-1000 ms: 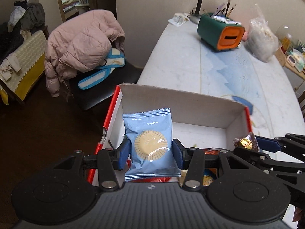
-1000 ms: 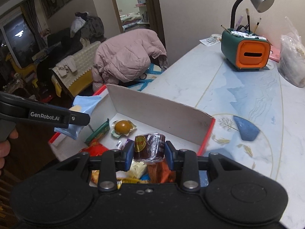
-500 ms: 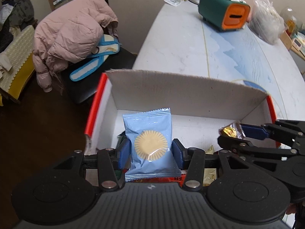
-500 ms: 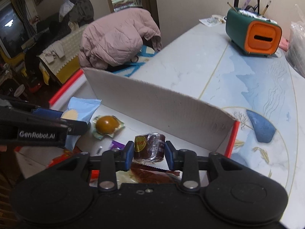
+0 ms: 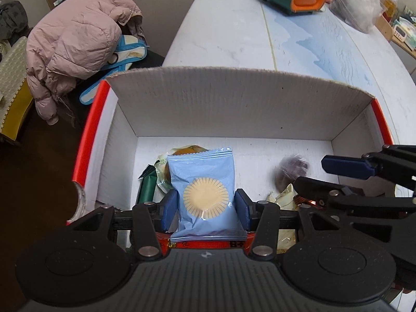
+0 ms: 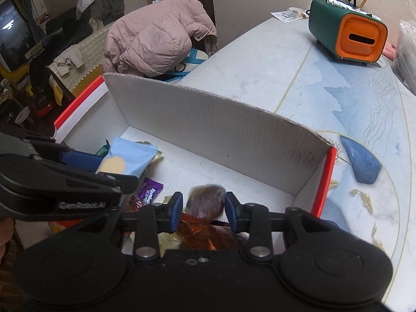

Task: Organize snacks
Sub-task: 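Carry the blue bag and chocolate into the box and open both tools, then withdraw both tools upward from the box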

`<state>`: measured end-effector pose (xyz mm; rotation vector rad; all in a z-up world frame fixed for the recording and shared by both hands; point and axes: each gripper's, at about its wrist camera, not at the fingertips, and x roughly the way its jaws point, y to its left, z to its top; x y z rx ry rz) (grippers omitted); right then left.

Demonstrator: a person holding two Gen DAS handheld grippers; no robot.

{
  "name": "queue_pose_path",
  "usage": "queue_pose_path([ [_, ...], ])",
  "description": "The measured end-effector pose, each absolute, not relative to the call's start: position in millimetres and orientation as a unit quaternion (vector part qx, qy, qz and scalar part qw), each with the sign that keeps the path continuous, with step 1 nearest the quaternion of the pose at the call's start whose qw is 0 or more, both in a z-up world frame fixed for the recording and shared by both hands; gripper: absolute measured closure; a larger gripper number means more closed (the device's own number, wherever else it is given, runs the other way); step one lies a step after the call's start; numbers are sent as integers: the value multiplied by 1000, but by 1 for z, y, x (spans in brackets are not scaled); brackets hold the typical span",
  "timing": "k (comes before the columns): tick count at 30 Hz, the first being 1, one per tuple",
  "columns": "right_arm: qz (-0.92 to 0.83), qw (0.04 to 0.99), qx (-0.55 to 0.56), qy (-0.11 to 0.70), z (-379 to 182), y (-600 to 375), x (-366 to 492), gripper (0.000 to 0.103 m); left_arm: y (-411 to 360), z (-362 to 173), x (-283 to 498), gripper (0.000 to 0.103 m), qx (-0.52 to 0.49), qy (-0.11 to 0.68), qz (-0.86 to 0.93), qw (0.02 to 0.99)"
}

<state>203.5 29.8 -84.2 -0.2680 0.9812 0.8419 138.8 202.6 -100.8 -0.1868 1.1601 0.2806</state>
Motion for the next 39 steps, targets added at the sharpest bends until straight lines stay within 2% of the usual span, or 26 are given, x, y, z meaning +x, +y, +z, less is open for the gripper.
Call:
queue_pose_path([
  [8,399,791,-125,446,-76,24,199,62,204,-100,137,55,-97,541,128,825],
  [10,402,792,-123,443,-73,21,196,61,205,-98,134,51,-102,538,127,827],
  [12,404,794,-120,438,-69,17,193,58,206,-94,131,47,-106,533,125,830],
  [21,414,807,-96,411,-43,-1,177,41,199,-68,108,46,-112,499,118,851],
  [25,418,812,-85,397,-31,-10,170,38,192,-52,95,42,-109,476,112,866],
  [39,421,837,-42,346,2,-50,136,13,170,-4,48,34,-103,402,111,903],
])
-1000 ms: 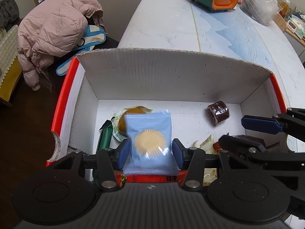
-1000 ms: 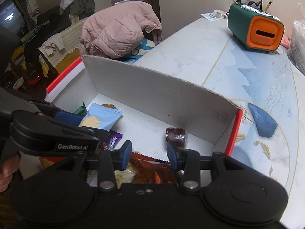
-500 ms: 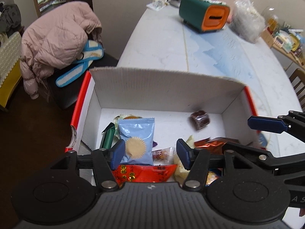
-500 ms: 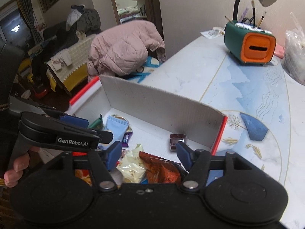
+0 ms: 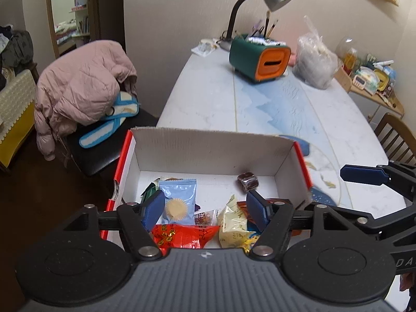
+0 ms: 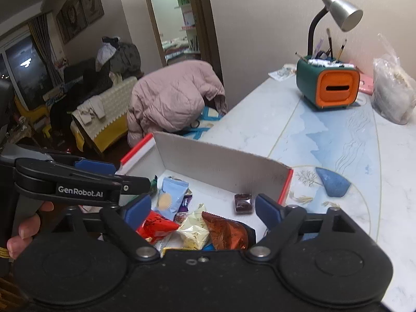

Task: Organize snacks

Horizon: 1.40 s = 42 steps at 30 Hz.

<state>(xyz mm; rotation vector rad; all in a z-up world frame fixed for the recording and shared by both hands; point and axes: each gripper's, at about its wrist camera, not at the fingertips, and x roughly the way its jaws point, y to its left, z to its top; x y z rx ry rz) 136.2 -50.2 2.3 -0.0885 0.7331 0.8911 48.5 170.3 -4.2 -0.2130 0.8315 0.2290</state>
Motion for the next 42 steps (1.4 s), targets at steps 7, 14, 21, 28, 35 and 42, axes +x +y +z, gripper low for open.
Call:
queue_pose_path([
  [7,418,848,-29,324,16,-67,118,8,159,13,25,30,-99,374,113,915],
  [14,408,861,-24,303,23,-80,101,0,150,21,8,22,-96,357,103,923],
  [21,390,870,0,301,22,-91,92,0,145,25,-4,16,-98,342,92,930],
  [28,376,880,9,289,21,-96,81,0,142,24,-11,15,-111,343,91,928],
  [35,368,884,15,290,17,-97,72,0,139,23,-18,15,-114,336,101,929],
  [42,360,889,12,283,14,-95,66,0,138,20,-20,15,-109,340,109,928],
])
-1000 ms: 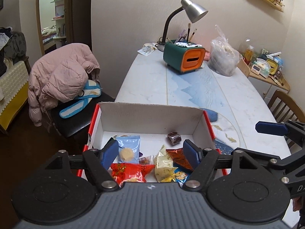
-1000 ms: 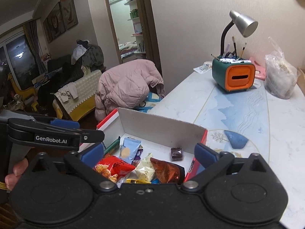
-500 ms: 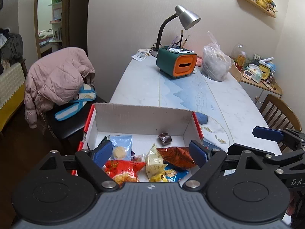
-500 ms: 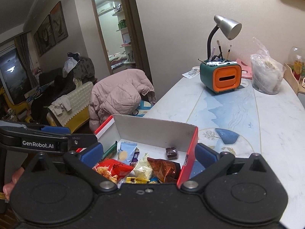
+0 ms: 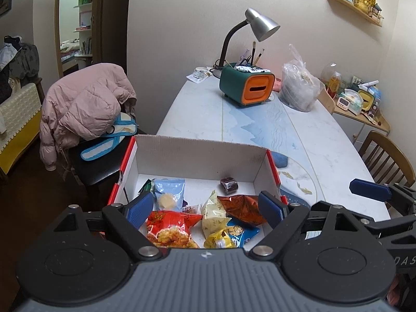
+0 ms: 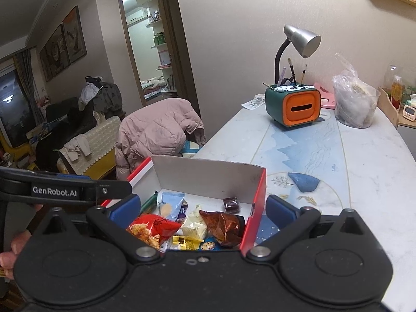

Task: Organize snacks

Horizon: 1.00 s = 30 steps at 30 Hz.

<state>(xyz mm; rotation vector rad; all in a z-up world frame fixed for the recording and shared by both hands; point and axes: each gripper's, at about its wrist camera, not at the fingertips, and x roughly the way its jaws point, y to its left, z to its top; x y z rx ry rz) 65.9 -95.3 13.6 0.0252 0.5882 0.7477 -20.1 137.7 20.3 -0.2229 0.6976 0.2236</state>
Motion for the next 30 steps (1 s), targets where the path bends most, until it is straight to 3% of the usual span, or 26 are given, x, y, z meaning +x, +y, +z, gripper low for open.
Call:
queue_pose_path([
  [30,349,893,22,282,12,-95,57,0,131,17,-26,15,-103,339,108,929],
])
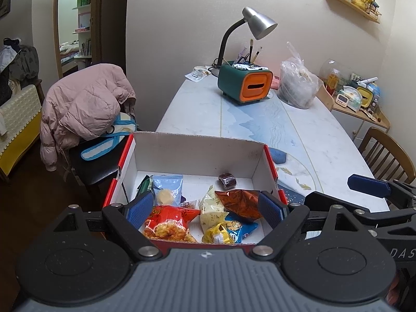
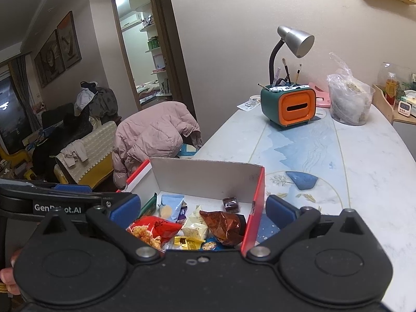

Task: Organize snacks

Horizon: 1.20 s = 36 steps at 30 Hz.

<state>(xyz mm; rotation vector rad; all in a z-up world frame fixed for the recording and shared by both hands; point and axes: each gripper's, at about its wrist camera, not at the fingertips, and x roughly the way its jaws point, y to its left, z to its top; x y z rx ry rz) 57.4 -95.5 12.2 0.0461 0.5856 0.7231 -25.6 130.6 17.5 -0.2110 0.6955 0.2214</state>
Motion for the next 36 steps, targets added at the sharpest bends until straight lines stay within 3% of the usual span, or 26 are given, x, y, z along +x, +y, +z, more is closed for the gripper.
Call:
queue_pose_path([
  [36,345,894,23,286,10,-100,53,0,127,16,-29,15,-104,347,104,926],
])
